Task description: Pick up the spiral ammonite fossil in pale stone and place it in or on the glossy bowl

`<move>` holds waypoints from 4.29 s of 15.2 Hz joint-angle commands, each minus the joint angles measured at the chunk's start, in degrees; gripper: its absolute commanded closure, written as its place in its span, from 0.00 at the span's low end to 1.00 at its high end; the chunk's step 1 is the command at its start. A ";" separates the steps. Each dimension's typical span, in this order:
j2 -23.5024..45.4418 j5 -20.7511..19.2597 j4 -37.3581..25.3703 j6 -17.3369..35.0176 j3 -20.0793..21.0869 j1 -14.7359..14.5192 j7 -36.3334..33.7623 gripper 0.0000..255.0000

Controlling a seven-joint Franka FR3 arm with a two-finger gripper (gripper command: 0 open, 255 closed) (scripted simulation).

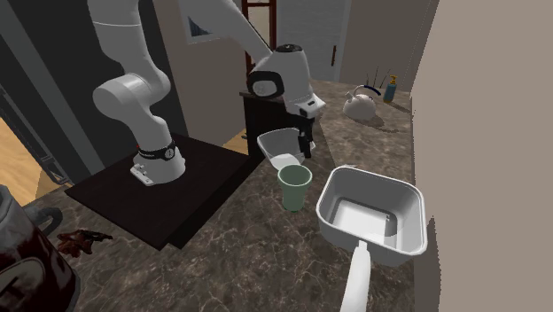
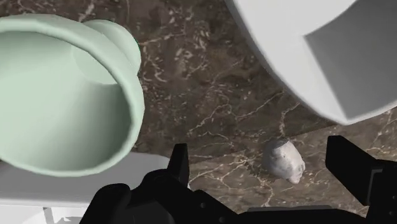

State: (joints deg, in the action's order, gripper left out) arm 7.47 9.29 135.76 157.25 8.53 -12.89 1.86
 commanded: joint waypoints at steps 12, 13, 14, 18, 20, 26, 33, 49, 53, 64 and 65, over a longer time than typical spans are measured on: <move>23.85 -6.44 -18.42 10.51 -1.07 -5.95 -1.02 0.00; 24.69 -6.51 -18.94 10.83 -1.17 -6.09 -1.07 0.00; 25.53 -6.59 -19.48 11.14 -1.28 -6.23 -1.12 0.00; 27.71 -6.75 -20.92 11.90 -1.55 -6.59 -1.23 0.00; 27.71 -6.75 -20.92 11.89 -1.55 -6.59 -1.23 0.00; 27.71 -6.75 -20.91 11.89 -1.55 -6.58 -1.23 1.00; 27.71 -6.75 -20.91 11.89 -1.55 -6.58 -1.23 1.00; 45.32 -21.44 -55.33 -23.48 0.05 -8.72 23.34 0.00; 45.33 -21.44 -55.33 -23.49 0.05 -8.72 23.35 0.00; 45.30 -21.44 -55.27 -23.46 0.05 -8.71 23.34 1.00; 45.30 -21.44 -55.27 -23.46 0.05 -8.71 23.34 1.00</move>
State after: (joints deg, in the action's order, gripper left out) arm 52.75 -12.15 80.47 133.79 8.58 -21.60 25.20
